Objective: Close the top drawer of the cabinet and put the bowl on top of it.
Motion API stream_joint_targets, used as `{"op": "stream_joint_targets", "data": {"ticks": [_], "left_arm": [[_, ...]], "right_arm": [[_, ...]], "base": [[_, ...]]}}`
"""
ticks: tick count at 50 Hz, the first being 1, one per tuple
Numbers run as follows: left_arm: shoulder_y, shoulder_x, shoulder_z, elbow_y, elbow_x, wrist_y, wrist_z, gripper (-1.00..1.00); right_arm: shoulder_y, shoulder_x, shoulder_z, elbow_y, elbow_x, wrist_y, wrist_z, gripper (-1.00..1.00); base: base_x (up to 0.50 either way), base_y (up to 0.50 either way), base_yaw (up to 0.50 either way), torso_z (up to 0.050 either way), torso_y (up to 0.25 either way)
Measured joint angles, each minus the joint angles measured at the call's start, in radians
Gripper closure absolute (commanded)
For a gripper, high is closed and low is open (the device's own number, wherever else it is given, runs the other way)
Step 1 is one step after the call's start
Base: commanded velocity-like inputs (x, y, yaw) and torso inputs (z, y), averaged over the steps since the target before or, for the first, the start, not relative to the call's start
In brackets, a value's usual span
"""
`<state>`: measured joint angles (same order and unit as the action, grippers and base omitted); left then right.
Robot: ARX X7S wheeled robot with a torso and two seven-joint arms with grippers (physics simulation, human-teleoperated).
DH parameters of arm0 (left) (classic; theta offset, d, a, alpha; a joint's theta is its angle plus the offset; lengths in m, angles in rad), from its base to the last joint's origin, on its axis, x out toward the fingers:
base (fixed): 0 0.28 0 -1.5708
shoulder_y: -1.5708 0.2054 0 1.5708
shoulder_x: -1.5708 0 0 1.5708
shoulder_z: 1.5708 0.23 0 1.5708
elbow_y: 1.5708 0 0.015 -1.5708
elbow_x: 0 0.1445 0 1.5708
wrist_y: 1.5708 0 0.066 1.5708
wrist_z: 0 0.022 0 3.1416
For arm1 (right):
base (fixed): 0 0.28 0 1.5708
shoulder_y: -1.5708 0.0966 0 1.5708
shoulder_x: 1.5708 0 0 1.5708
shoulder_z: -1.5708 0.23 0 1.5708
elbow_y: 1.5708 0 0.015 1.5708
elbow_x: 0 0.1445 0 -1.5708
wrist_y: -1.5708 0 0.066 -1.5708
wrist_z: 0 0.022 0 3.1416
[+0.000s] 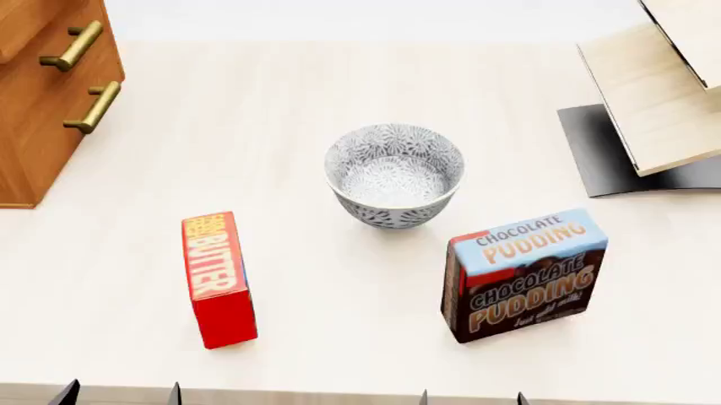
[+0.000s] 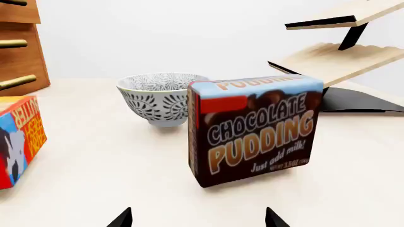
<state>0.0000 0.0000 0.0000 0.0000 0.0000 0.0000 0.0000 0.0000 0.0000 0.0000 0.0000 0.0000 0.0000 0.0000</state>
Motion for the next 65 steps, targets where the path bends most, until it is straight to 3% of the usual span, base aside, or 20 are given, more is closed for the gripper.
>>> {"op": "stream_joint_targets", "data": {"ticks": [25,65], "left_arm": [[-0.03,-0.054,0.069,-0.014,-0.032,-0.095,-0.05,-1.0],[-0.002,-0.116,0.128,0.065,-0.093,-0.138,-0.079,-1.0]], "right_arm": [[-0.006,0.053,-0.058,-0.01,0.061,0.003,0.033,-1.0],[-0.002,0.103,-0.108,-0.021,0.13,0.012,0.084,-1.0]], "base": [[0.0,0.0,0.0,0.001,0.0],[0.0,0.0,0.0,0.05,0.054]]}}
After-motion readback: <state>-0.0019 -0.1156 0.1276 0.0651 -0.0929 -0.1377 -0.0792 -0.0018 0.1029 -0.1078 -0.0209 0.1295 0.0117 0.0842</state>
